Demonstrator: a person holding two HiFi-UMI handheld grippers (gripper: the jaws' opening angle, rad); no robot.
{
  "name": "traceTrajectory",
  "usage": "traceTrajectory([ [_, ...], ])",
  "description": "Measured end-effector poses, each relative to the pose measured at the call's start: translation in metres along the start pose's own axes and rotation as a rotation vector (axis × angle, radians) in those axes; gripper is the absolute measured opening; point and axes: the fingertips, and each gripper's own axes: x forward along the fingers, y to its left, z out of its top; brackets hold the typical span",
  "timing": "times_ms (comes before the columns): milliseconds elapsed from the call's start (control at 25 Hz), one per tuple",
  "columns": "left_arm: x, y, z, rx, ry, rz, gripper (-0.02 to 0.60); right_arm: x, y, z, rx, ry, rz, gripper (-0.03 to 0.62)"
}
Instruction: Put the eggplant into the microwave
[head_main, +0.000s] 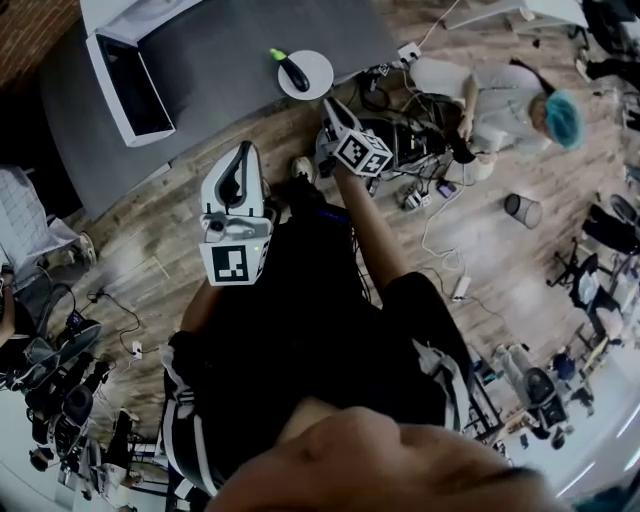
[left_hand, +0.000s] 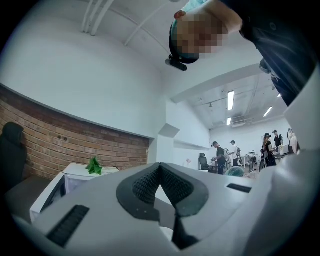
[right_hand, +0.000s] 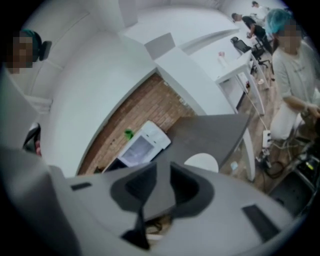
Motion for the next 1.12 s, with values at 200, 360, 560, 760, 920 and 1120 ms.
traceTrajectory([
  [200,0.008,-0.008,-0.010,0.011,0.025,-0.001,0.034,0.019,-0.034,-0.020,0.105,0.050,-0.027,0.098],
  [360,0.011,-0.014,-0.016,0.001,0.034,0.003,0.034,0.026,-0.064,-0.030,0.190,0.065,-0.057,0.100],
  [560,0.015,-0.016,-0.018,0.009,0.040,0.025,0.034,0.041,-0.095,-0.046,0.253,0.115,-0.096,0.117],
  [760,0.014,-0.016,-0.022,0.015,0.053,0.049,0.034,0.054,-0.119,-0.066,0.322,0.155,-0.105,0.123],
  [920,0.016,-0.015,-0.024,0.017,0.054,0.069,0.034,0.063,-0.132,-0.074,0.362,0.165,-0.113,0.123],
  [1120,0.015,-0.014,-0.028,0.015,0.065,0.083,0.034,0.072,-0.138,-0.080,0.432,0.160,-0.095,0.126],
])
